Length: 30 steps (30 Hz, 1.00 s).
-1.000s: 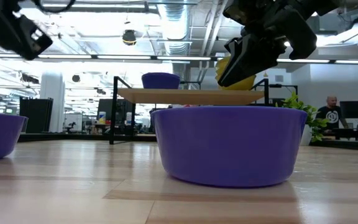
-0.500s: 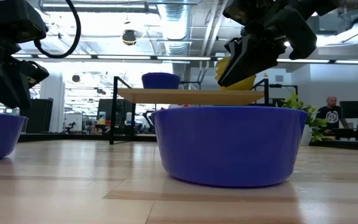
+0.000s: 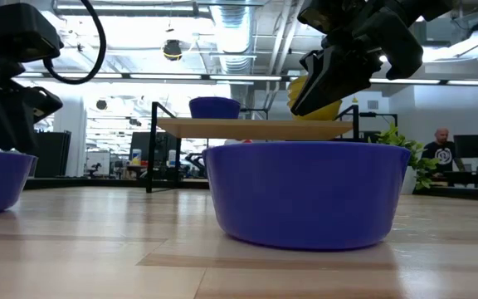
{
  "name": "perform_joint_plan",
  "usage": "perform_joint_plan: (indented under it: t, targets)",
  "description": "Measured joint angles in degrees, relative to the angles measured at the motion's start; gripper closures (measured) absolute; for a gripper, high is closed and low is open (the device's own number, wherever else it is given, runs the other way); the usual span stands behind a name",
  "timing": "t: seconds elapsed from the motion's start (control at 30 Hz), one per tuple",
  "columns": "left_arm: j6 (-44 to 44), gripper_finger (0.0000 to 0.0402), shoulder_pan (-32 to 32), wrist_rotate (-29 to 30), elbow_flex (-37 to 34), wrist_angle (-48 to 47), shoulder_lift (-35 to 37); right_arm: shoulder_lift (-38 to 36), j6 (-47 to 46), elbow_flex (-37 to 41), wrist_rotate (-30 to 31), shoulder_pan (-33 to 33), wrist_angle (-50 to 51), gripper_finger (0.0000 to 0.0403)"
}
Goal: Pick & Place Mini bowls
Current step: Stack the blue bowl on the blue bowl on the shelf
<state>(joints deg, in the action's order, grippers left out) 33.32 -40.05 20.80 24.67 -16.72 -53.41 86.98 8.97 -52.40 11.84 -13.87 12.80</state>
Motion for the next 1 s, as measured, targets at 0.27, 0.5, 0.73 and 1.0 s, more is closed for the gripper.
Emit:
perform_joint_plan:
  t: [0.27, 0.5, 0.73, 1.0]
  targets:
    - [1.6, 0.0295, 0.0, -0.1, -0.1, -1.8, 0.0, 0.0, 0.0, 0.0, 0.0, 0.0, 0.0, 0.0326]
    - [3.7, 0.0296, 0.0, 0.0, -0.1, -3.2, -1.3, 0.0, 0.0, 0.0, 0.0, 0.0, 0.0, 0.0326]
    - [5.2, 0.0296, 0.0, -3.3, -0.1, -3.9, -7.7, 0.0, 0.0, 0.0, 0.0, 0.0, 0.0, 0.0326]
    - [5.2, 0.0296, 0.0, -3.7, -0.1, -3.4, -9.0, 0.0, 0.0, 0.0, 0.0, 0.0, 0.0, 0.0326]
